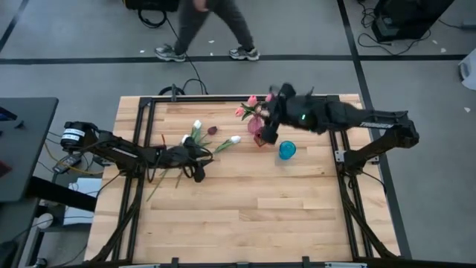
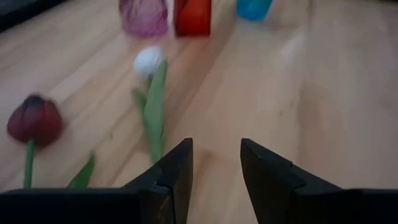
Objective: Sort flowers into vase by color
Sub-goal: Put the white flower into the blue vase
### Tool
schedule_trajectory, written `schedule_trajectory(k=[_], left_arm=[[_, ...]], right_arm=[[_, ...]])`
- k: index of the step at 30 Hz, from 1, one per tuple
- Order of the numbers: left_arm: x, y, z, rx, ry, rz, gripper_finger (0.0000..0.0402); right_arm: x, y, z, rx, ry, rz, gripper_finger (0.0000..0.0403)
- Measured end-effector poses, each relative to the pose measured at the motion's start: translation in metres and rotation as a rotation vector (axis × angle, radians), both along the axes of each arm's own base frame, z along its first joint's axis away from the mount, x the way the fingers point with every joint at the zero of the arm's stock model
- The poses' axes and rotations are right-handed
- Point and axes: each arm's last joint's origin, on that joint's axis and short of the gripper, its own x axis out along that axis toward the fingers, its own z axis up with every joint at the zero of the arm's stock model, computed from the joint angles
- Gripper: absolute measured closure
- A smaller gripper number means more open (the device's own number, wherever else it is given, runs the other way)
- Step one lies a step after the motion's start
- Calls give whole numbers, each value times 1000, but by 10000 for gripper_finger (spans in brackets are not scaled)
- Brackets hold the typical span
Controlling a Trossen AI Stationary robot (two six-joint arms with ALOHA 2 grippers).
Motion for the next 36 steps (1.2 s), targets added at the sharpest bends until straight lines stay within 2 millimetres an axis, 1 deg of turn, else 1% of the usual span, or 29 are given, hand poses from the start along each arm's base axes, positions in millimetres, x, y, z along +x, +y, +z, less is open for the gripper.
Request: schedule_trajectory(k=[3, 9, 14, 18, 24, 26, 28, 31, 32, 36], left_arm=[[-3, 1, -5, 5, 55, 20, 261], [-4, 6, -9, 19, 92, 65, 261], [-2, 14, -19, 20, 135, 100, 261], [3, 16, -27, 9, 133, 90, 261], [11, 17, -39, 53, 182, 69, 266], [16, 18, -43, 58, 201, 60, 279], [22, 19, -45, 63, 210, 38, 304], [28, 18, -47, 62, 223, 4, 368], [29, 18, -47, 60, 220, -1, 383], [28, 18, -39, 47, 199, -22, 390]], right_arm=[[1, 9, -8, 6, -12, 0, 255], [4, 29, -20, 34, -12, 49, 255], [3, 49, -19, 6, -27, 51, 255], [0, 65, -17, -23, -42, 53, 255], [-2, 77, -17, -48, -47, 47, 255], [-3, 80, -17, -45, -48, 57, 255], [-3, 82, -17, -40, -50, 67, 255], [-5, 87, -17, -41, -51, 82, 255], [-5, 89, -17, -41, -51, 88, 255], [-7, 97, -17, -15, -65, 104, 255]])
